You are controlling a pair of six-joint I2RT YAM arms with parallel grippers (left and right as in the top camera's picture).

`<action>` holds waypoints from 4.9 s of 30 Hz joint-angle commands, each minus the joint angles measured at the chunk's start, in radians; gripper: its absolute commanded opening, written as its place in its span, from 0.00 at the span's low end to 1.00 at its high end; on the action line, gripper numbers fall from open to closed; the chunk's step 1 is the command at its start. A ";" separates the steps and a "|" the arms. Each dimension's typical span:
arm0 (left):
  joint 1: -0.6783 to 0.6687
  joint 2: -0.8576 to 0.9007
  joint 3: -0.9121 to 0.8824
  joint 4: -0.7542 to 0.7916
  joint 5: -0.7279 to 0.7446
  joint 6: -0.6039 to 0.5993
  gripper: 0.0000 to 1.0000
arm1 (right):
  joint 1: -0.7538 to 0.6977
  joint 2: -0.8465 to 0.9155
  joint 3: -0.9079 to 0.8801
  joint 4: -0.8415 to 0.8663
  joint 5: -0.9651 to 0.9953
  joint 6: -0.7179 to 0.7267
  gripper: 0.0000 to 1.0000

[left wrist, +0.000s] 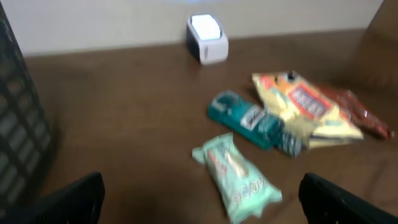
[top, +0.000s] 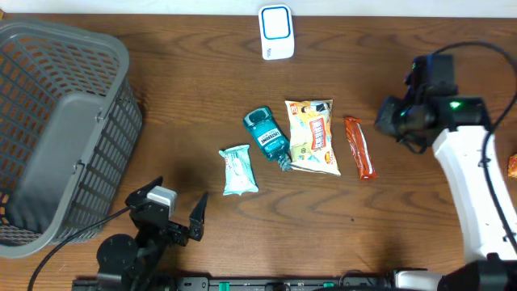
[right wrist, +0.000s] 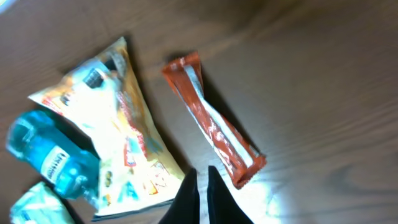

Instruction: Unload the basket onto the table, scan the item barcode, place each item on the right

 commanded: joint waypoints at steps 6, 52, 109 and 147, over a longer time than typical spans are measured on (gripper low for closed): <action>0.000 -0.001 0.002 -0.248 0.018 -0.005 0.99 | 0.076 0.027 -0.121 0.164 0.016 0.040 0.01; -0.001 -0.001 0.002 -0.436 0.018 -0.005 0.99 | 0.086 0.191 -0.043 0.192 0.267 0.029 0.01; 0.000 -0.001 0.002 -0.436 0.018 -0.005 0.99 | 0.329 0.205 -0.016 0.076 0.205 -0.051 0.99; 0.000 -0.001 0.002 -0.436 0.018 -0.005 0.99 | 0.334 0.230 -0.098 0.085 0.384 -0.094 0.01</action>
